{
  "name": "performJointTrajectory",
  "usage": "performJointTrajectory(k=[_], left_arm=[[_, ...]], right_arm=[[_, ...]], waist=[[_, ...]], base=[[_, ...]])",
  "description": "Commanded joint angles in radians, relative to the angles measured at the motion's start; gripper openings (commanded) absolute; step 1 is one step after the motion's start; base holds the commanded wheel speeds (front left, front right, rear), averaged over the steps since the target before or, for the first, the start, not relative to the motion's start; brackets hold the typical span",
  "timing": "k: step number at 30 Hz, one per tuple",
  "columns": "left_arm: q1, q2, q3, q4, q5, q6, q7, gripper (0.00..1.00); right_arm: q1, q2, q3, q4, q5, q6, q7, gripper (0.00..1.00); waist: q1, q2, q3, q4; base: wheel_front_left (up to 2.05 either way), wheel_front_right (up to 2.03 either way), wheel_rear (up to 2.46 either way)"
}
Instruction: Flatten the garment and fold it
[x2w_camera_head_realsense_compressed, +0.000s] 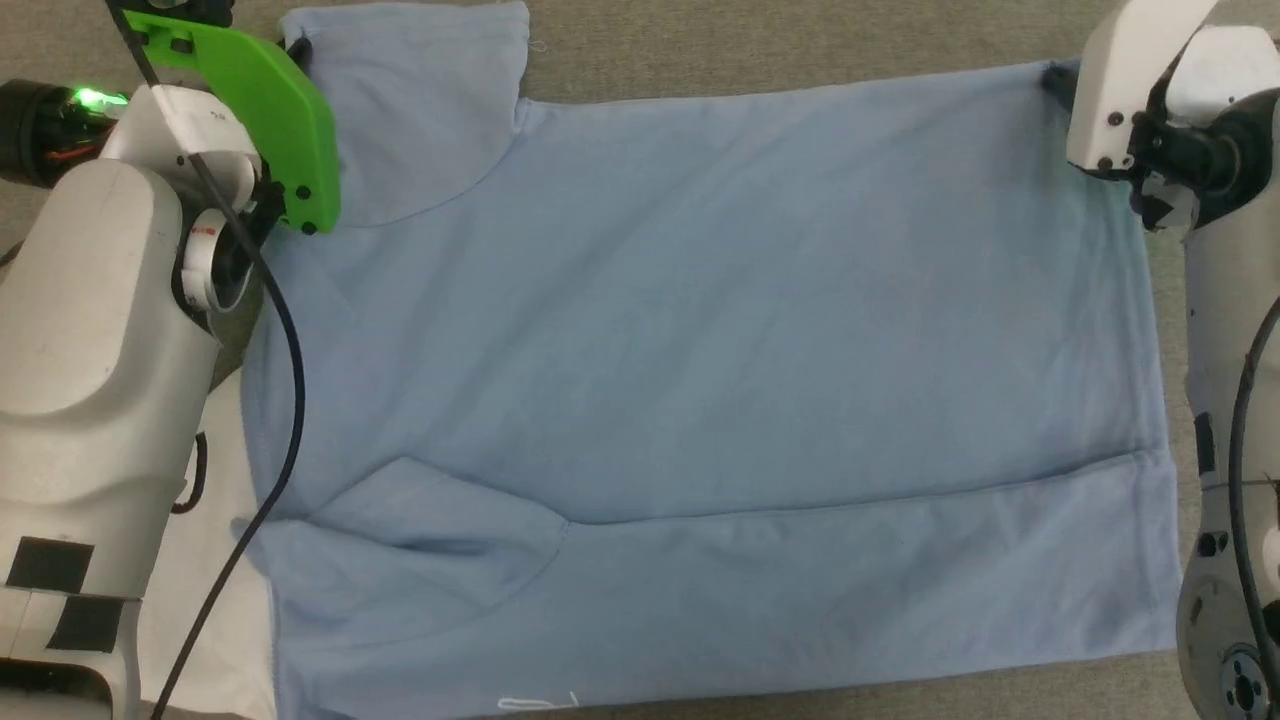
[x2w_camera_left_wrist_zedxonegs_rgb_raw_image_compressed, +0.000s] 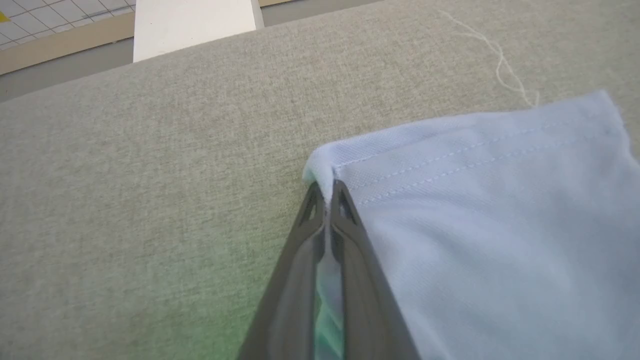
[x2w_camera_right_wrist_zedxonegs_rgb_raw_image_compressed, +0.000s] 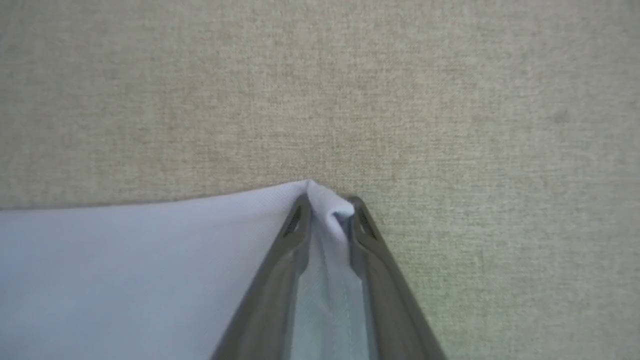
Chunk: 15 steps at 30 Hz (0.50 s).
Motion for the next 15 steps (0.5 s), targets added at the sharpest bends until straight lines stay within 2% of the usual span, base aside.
performJointTrajectory(k=[1, 5, 10, 15], left_arm=[[-0.012, 0.001, -0.002, 0.007, -0.002, -0.010, -0.019, 0.00], [0.022, 0.003, 0.002, 0.023, -0.003, -0.016, -0.087, 0.00], [0.132, 0.001, 0.023, -0.001, -0.024, -0.027, -0.233, 0.00], [0.302, 0.001, 0.052, -0.070, -0.053, -0.007, -0.355, 0.00]], right_arm=[[0.043, 0.022, 0.007, 0.027, -0.012, -0.002, 0.025, 0.00], [0.090, 0.027, 0.027, -0.036, -0.004, -0.002, -0.062, 0.00], [0.212, 0.004, 0.073, -0.116, 0.060, -0.002, -0.259, 0.00], [0.373, -0.038, 0.130, -0.199, 0.122, -0.002, -0.436, 0.00]], waist=[[0.0000, 0.0000, -0.011, -0.001], [0.0000, 0.0000, -0.064, -0.005], [0.0000, 0.0000, -0.183, -0.011], [0.0000, 0.0000, -0.309, -0.007]], base=[[0.00, 0.00, 0.00], [0.00, 0.00, 0.00], [0.00, 0.00, 0.00], [0.00, 0.00, 0.00]])
